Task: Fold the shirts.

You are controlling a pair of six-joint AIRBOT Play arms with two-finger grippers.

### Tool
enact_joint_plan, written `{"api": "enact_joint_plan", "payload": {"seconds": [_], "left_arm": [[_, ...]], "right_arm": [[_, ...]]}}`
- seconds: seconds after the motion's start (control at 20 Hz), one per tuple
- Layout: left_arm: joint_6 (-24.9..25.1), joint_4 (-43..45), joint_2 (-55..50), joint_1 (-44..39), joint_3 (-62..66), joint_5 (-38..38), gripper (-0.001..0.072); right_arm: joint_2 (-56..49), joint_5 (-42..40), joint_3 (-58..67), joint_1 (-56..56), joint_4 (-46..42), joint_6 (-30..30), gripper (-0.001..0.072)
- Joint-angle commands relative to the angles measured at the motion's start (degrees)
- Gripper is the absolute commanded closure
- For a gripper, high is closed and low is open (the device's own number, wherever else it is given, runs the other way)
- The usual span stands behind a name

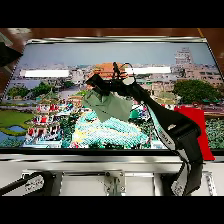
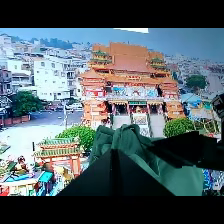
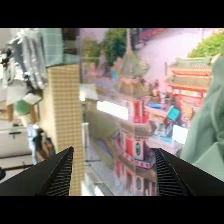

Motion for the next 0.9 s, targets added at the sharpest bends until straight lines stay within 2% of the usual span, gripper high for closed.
{"api": "enact_joint_plan", "payload": {"seconds": [0.0,0.15,0.25,0.3,0.4,0.45,0.65,0.85], "left_arm": [[1.16,0.15,0.5,-1.88,-3.06,0.9,0.0671],[1.92,0.76,0.5,-1.57,-4.42,0.72,0.0671],[2.03,1.01,0.52,-1.57,-4.42,0.74,0.0671],[2.03,1.01,0.52,-1.6,-4.42,0.76,0.0671],[2.01,1.01,0.52,-1.6,-4.42,0.79,0.0671],[2.03,1.01,0.52,-1.6,-4.42,0.79,0.0671],[1.99,0.92,0.52,-1.62,-4.42,0.76,0.0671],[1.97,0.74,0.52,-1.95,-4.42,0.85,0.0671]], "right_arm": [[2.95,14.49,0.0,-4.63,-4.37,-1.57,0.0087],[7.58,32.15,0.0,-11.06,-29.99,7.45,0.0087],[9.92,41.38,-0.02,-14.6,-50.23,12.57,0.0086],[10.08,45.0,-0.17,-16.39,-56.35,14.14,0.0086],[10.05,45.24,-4.02,-19.76,-55.28,14.29,0.0081],[10.08,43.15,-7.54,-21.14,-52.22,14.27,0.0032],[9.64,29.38,-20.76,-22.03,-39.76,12.28,0.0031],[6.45,18.16,-22.97,-19.15,-26.53,7.15,0.0032]]}}
